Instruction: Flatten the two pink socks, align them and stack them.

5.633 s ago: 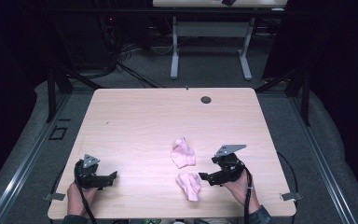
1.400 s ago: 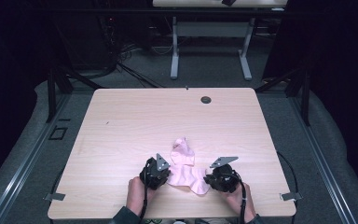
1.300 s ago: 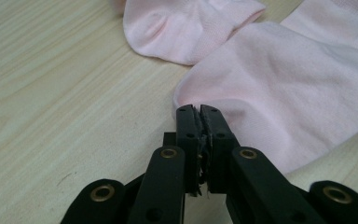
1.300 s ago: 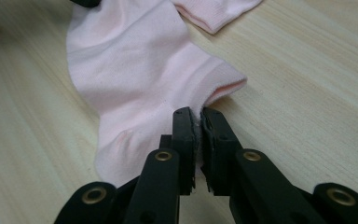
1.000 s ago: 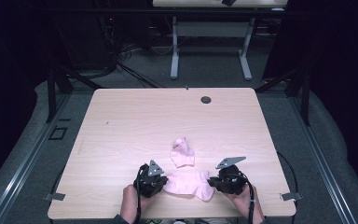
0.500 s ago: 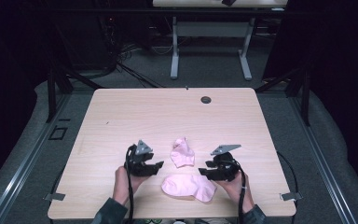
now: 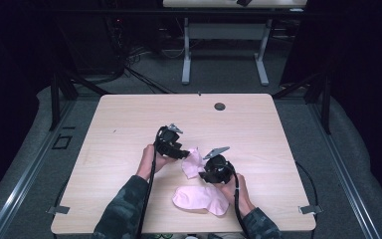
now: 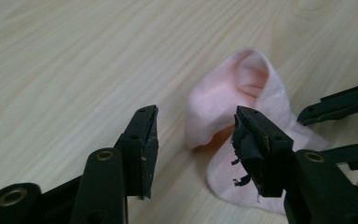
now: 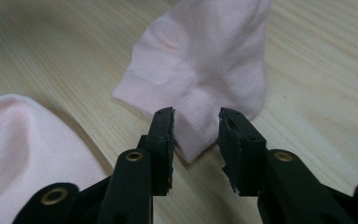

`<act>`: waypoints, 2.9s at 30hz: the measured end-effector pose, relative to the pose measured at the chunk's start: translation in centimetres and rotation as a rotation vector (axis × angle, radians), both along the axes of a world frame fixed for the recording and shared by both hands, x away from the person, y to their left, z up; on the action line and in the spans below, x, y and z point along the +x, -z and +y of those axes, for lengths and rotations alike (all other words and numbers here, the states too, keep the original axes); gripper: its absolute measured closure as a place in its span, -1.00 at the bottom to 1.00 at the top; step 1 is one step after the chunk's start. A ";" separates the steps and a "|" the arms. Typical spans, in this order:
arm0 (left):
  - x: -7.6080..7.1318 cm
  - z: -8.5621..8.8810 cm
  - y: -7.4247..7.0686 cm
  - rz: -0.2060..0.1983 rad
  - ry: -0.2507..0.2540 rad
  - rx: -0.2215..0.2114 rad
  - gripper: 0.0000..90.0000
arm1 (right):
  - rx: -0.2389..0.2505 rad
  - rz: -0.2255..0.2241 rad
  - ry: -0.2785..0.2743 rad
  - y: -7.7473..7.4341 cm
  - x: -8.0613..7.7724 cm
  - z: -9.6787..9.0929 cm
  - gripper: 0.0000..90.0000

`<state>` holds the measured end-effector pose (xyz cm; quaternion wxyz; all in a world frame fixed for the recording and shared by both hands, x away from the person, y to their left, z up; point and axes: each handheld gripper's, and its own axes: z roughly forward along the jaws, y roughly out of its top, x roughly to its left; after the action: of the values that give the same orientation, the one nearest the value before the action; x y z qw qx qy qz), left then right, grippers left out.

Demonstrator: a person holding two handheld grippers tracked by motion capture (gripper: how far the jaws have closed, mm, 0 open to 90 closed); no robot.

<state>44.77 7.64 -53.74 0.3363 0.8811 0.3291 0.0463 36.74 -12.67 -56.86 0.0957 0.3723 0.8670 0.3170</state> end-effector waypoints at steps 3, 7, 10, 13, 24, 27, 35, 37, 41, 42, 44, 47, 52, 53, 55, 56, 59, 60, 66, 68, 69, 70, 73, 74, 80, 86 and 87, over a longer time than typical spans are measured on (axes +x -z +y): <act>0.3 -0.7 0.6 0.024 0.036 -0.008 0.33 | -0.002 -0.001 -0.008 0.1 0.0 0.1 0.63; 0.3 -1.6 1.7 0.023 0.047 -0.003 0.81 | -0.001 -0.008 -0.018 0.1 0.1 -0.1 0.80; 0.1 -2.2 2.0 -0.008 0.051 0.000 1.00 | 0.005 0.011 -0.024 0.1 0.1 -0.4 0.83; -0.2 -2.4 2.2 -0.036 0.044 -0.021 1.00 | -0.019 0.010 -0.041 -0.1 -0.1 -0.8 0.83; -2.2 -0.7 1.7 -0.081 0.004 -0.005 1.00 | -0.079 0.005 -0.016 -0.8 -0.3 -4.1 0.79; -2.1 -0.4 1.5 -0.083 -0.001 -0.019 1.00 | -0.118 0.017 0.045 -0.7 0.2 -5.7 0.50; -0.9 -2.2 1.8 -0.041 0.001 -0.015 0.18 | -0.030 -0.073 -0.016 -2.4 -1.2 -4.9 0.03; -0.4 -2.9 1.8 -0.039 0.014 -0.003 0.16 | -0.033 -0.055 -0.045 -1.9 -1.0 -3.7 0.06; 0.3 -4.1 2.0 -0.039 0.040 0.043 0.27 | -0.054 -0.020 -0.062 -0.6 -0.7 -2.6 0.20; 0.3 -4.1 2.0 -0.039 0.040 0.043 0.32 | -0.054 -0.020 -0.062 -0.6 -0.7 -2.6 0.20; 0.5 -5.0 2.3 -0.045 0.059 0.058 0.46 | -0.062 -0.029 -0.056 -0.4 -0.8 -2.5 0.41; 0.3 -5.6 2.5 -0.058 0.097 0.077 0.83 | -0.054 -0.028 -0.049 -0.4 -0.8 -2.8 0.76; -0.4 -5.6 2.6 -0.110 0.105 0.082 0.95 | -0.065 -0.040 -0.057 -0.5 -1.1 -3.2 0.83; -0.6 -5.3 2.4 -0.127 0.102 0.080 0.95 | -0.064 -0.040 -0.064 -0.6 -1.1 -3.3 0.83; -1.0 -4.4 2.0 -0.176 0.082 0.079 0.95 | -0.079 -0.055 -0.068 -0.8 -1.3 -4.0 0.83; -1.3 -3.9 1.8 -0.191 0.075 0.074 0.95 | -0.071 -0.060 -0.067 -0.9 -1.4 -4.2 0.83; -2.5 -2.5 1.2 -0.242 0.060 0.075 0.95 | -0.098 -0.067 -0.044 -1.3 -1.2 -5.6 0.80; -3.1 -2.2 1.1 -0.263 0.054 0.090 0.95 | -0.097 -0.071 -0.031 -1.3 -1.1 -6.0 0.78; -4.5 -1.1 1.1 -0.258 0.057 0.100 0.93 | -0.111 -0.055 0.036 -1.2 -0.3 -7.5 0.46; -4.7 -0.8 1.2 -0.239 0.049 0.085 0.91 | -0.084 -0.068 0.047 -1.5 -0.5 -7.9 0.35; -4.8 -0.6 1.1 -0.218 0.051 0.064 0.83 | -0.051 -0.079 0.045 -2.1 -0.9 -8.1 0.27; -4.9 -0.4 1.1 -0.206 0.049 0.057 0.83 | -0.051 -0.079 0.045 -2.1 -0.9 -8.1 0.27; -4.6 0.1 0.8 -0.164 0.057 0.029 0.43 | 0.010 -0.079 0.035 -2.8 -1.1 -6.7 0.11; -4.5 0.2 0.8 -0.157 0.057 0.028 0.35 | 0.005 -0.075 0.029 -2.9 -1.1 -6.4 0.09; -2.7 0.4 0.7 -0.100 0.050 0.000 0.11 | -0.062 -0.038 -0.020 -0.9 -0.2 -3.7 0.34; -1.3 -0.3 1.2 -0.036 0.070 -0.021 -0.02 | -0.070 -0.030 -0.027 -0.4 -0.1 -4.1 0.73; -1.0 -0.5 1.4 -0.001 0.082 -0.016 -0.05 | -0.066 -0.032 -0.033 -0.3 -0.2 -4.5 0.83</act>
<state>43.77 7.14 -55.17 0.3452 0.8911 0.2930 0.0303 36.59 -17.16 -56.58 0.1162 0.3494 0.8814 0.2959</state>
